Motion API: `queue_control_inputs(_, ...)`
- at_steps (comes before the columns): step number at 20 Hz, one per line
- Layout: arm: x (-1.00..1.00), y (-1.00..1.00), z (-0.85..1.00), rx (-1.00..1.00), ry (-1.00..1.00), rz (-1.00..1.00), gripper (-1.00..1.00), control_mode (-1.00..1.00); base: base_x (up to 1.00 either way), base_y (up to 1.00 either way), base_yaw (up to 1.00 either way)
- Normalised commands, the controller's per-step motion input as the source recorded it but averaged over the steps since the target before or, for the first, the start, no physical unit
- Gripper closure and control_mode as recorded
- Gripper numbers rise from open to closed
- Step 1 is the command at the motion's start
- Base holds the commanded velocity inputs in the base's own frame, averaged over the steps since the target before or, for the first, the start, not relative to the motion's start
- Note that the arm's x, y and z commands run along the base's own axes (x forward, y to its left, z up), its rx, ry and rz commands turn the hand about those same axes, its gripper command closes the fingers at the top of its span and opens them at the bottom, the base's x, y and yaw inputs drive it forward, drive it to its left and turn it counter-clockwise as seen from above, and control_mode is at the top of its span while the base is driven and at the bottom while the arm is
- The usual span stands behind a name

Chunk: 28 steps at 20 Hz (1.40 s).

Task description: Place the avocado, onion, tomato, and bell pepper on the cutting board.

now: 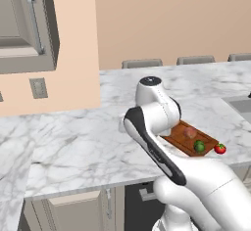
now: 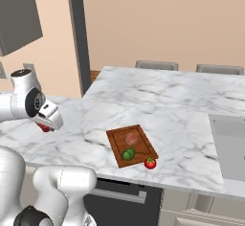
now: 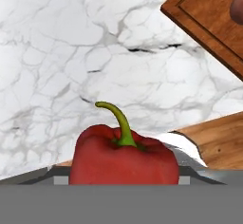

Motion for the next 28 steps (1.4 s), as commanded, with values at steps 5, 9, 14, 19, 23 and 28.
queue_control_inputs(5,0.46,-0.93,0.0,-0.03,0.16,0.0,1.0,-1.0,0.0,0.0,0.0)
queue_control_inputs(9,0.55,-0.74,0.0,-0.05,0.23,-0.03,1.0,-1.0,0.0,0.0,0.0)
queue_control_inputs(14,0.38,-0.68,0.0,-0.06,0.14,-0.01,1.0,-1.0,0.0,0.0,0.0)
queue_control_inputs(19,0.34,-0.49,-0.18,-0.03,0.03,0.0,1.0,-1.0,0.0,0.0,0.0)
queue_control_inputs(23,0.46,-0.38,-0.39,0.0,0.0,0.09,1.0,-1.0,0.0,0.0,0.0)
queue_control_inputs(28,0.49,-0.33,-0.48,0.0,-0.02,0.11,1.0,-1.0,0.0,0.0,0.0)
